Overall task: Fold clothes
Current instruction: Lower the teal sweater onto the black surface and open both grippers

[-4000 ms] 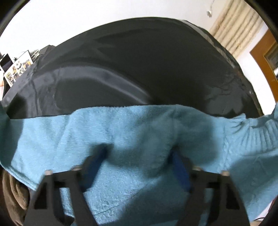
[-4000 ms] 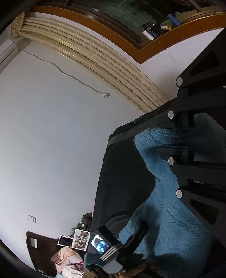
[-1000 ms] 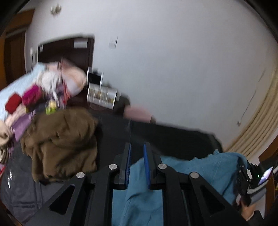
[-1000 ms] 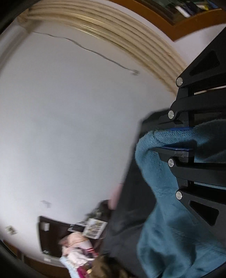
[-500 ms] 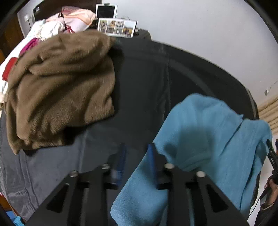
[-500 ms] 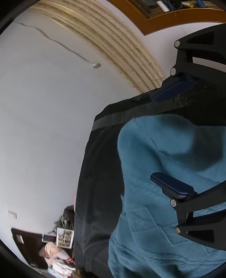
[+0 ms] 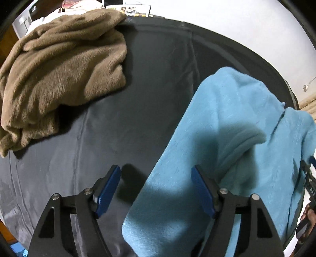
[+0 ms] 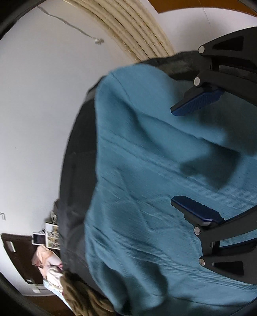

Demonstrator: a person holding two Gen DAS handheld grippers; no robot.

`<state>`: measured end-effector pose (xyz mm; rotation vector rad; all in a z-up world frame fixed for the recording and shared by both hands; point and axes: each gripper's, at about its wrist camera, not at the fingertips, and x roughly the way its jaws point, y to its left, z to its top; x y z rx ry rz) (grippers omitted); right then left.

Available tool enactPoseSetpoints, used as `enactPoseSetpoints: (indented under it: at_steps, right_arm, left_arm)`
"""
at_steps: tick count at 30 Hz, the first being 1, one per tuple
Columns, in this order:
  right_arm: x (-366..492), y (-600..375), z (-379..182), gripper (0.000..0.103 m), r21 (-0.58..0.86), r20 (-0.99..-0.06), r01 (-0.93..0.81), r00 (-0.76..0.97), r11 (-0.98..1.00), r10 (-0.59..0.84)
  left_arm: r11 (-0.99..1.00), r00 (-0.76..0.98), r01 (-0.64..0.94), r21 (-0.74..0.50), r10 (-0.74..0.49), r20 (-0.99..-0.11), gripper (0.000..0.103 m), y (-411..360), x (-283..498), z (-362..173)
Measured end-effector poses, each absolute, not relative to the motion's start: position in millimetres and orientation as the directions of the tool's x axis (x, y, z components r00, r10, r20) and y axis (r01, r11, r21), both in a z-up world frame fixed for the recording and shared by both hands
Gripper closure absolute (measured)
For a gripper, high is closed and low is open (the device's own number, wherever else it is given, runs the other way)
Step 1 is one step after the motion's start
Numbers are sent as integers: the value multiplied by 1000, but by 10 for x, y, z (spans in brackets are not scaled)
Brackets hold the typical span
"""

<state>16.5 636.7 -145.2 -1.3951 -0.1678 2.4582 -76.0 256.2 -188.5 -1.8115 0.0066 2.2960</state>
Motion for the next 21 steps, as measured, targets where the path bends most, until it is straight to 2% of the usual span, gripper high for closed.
enactPoseSetpoints:
  at_steps: [7,10,12,13,14,18,21]
  right_arm:
    - [295,6199,-1477,18,-238,-827,-168,-482,-957,290]
    - [319,6138,-1488,18,-233,-831,-155,-481,-960,279]
    - [301,6099,-1537,18,-238,-832,-140,-481,-961,276]
    - [305,6076,-1551,18,-244,-832,-133,-480,-961,277]
    - [308,6056,-1564,18,-248,-833,-124,-480,-961,277]
    - [333,6030,-1585,18,-248,-838,-105,-476,-963,267]
    - [341,6045,-1585,18,-247,-839,-107,-473,-963,267]
  left_arm:
    - [-971,-239,-211,-108,159,-958,26,2674,-590,-1943]
    - [-972,-259,-225,-66,125,-958,40,2748,-496,-1957]
    - [-972,-266,-228,-59,121,-956,68,2792,-439,-1949]
    - [-973,-266,-222,-56,116,-957,74,2806,-420,-1943]
    - [-976,-270,-212,-45,103,-957,85,2812,-404,-1937]
    - [-988,-290,-154,-17,61,-955,98,2700,-377,-1904]
    - [-996,-316,-88,2,26,-948,99,2475,-389,-1824]
